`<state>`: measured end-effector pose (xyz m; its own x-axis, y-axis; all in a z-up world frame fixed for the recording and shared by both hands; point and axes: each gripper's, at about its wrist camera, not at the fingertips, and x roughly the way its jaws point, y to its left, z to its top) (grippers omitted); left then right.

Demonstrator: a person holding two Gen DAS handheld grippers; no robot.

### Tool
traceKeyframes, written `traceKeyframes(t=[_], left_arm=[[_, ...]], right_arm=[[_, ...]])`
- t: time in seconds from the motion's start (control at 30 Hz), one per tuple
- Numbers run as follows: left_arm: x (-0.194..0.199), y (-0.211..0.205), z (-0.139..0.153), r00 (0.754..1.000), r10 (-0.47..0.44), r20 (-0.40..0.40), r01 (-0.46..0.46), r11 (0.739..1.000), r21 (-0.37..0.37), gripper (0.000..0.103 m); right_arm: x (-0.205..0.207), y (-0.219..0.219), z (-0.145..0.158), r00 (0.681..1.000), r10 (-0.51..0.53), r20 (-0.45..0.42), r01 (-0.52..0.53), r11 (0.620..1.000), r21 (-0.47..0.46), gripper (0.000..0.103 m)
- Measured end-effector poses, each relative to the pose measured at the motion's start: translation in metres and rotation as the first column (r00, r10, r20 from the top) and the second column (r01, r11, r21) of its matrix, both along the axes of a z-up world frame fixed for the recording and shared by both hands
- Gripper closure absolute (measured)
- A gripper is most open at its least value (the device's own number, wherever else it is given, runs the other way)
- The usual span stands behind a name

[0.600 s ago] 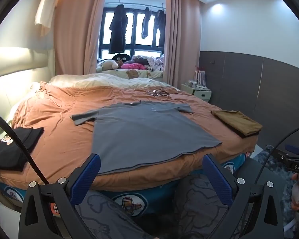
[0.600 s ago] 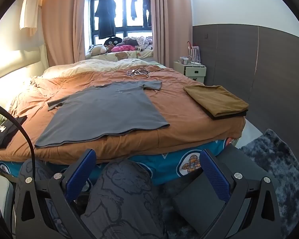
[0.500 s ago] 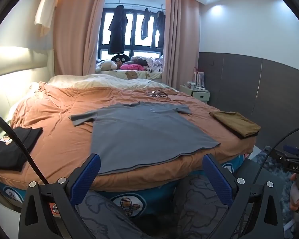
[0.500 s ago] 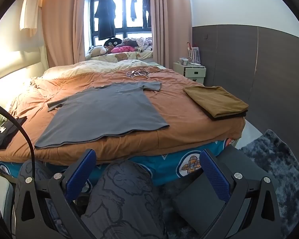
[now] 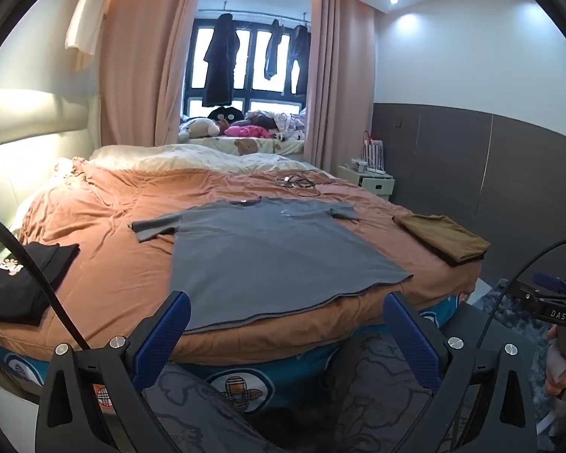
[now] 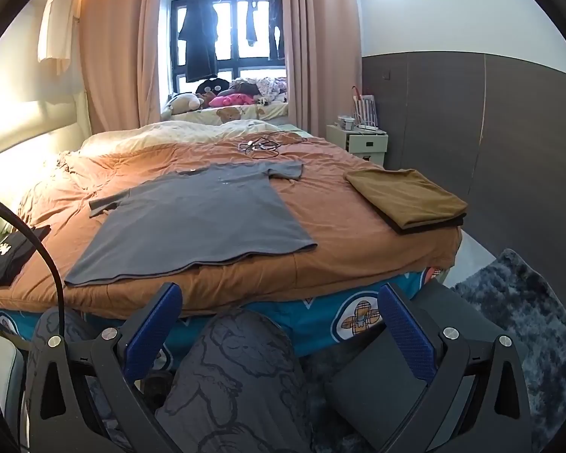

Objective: Fold small clothes

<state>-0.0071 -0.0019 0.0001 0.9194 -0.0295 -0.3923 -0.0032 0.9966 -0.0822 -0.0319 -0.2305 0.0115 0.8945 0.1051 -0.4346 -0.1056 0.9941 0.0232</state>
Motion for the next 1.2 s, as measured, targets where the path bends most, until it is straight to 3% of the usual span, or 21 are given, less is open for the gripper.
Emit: traceKeyframes(t=[1.2], left_arm=[[-0.020, -0.011, 0.014, 0.999, -0.024, 0.035, 0.023, 0.999, 0.022, 0.000]], right_arm=[[-0.002, -0.008, -0.003, 0.998, -0.026, 0.055, 0.026, 1.000, -0.007, 0.000]])
